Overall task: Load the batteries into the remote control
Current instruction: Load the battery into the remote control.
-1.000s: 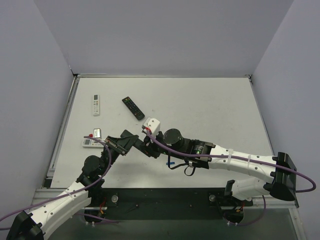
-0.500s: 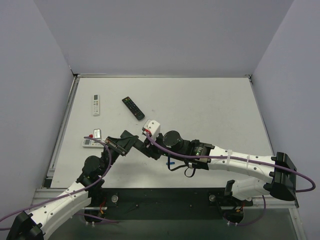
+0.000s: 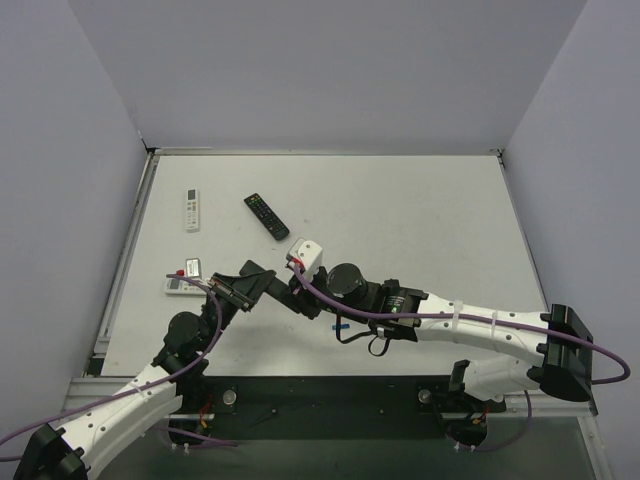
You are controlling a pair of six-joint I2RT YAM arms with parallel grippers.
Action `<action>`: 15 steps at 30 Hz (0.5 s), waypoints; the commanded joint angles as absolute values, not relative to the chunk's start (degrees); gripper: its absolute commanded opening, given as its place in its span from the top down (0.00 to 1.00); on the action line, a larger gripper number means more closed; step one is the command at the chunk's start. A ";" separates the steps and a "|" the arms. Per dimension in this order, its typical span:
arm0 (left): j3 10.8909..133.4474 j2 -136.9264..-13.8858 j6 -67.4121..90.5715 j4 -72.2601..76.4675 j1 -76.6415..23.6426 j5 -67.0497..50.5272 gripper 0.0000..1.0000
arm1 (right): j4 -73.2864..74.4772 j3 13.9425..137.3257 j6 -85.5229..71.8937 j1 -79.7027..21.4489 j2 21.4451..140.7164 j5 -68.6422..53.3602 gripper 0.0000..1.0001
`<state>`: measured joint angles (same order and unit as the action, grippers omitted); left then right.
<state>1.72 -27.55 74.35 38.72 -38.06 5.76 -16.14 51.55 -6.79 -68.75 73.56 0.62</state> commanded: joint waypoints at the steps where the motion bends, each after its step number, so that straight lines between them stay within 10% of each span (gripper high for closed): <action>1: -1.85 -26.37 76.55 45.88 -37.79 6.24 1.00 | -14.33 50.97 -7.21 -69.26 74.71 1.32 0.94; 15: -1.05 -27.42 76.38 42.71 -37.79 4.92 1.00 | -14.76 55.02 -5.62 -69.17 78.31 0.53 0.91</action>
